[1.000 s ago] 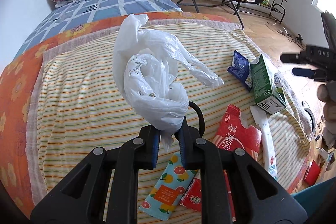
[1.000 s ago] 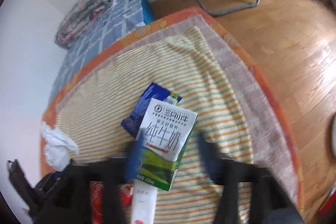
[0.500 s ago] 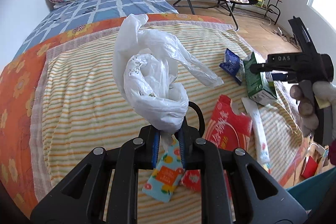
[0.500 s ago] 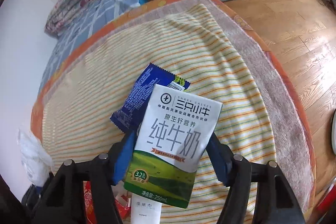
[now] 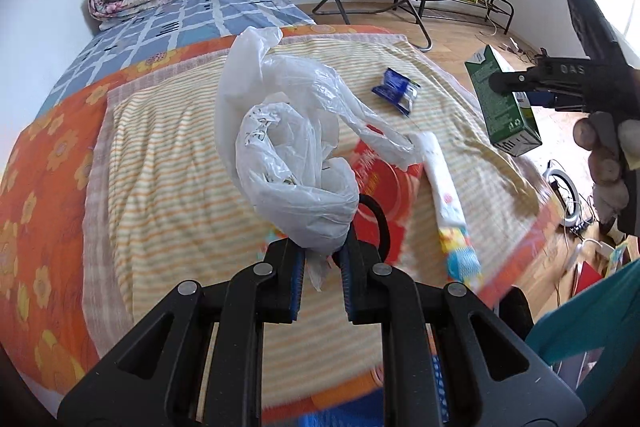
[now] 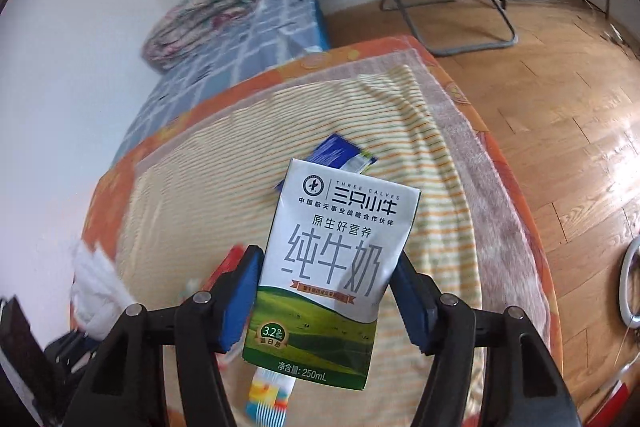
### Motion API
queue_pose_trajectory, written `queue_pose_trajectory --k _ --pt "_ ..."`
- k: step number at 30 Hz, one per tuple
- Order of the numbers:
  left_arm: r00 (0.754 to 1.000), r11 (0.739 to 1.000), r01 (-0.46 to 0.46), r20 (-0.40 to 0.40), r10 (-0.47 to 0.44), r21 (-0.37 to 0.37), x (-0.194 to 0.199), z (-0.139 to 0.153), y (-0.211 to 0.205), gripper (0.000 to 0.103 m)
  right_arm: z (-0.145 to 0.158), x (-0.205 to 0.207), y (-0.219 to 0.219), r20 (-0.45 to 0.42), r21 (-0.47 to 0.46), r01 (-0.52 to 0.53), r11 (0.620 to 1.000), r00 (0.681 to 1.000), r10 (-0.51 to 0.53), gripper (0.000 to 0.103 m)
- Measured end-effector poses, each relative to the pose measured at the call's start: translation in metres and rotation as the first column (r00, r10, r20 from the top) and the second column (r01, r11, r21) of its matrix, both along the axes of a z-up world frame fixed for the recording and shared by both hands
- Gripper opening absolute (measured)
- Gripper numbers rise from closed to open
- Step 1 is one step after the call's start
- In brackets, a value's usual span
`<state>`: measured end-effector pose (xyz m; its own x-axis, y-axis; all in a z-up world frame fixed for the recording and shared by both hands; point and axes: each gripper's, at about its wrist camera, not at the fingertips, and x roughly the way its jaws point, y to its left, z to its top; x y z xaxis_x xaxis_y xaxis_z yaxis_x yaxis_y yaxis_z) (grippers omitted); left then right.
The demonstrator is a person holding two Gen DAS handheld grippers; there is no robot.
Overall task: Collect trash
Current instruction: 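Lift the white bag and green carton with both tools over the blue basket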
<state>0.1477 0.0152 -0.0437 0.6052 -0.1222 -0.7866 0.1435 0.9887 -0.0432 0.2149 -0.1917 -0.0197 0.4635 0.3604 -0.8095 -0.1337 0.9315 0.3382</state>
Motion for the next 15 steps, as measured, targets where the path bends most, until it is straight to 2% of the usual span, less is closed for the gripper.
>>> queue_pose_trajectory --k 7,15 --pt "1.000 0.999 0.027 0.015 -0.028 0.027 -0.052 0.005 -0.017 0.014 0.007 -0.073 0.021 0.041 -0.006 -0.138 0.990 0.990 0.138 0.066" --pt "0.999 0.998 0.053 -0.008 -0.052 0.036 -0.102 -0.009 -0.035 0.014 0.002 -0.151 0.045 0.094 -0.069 -0.280 0.957 0.954 0.286 0.066"
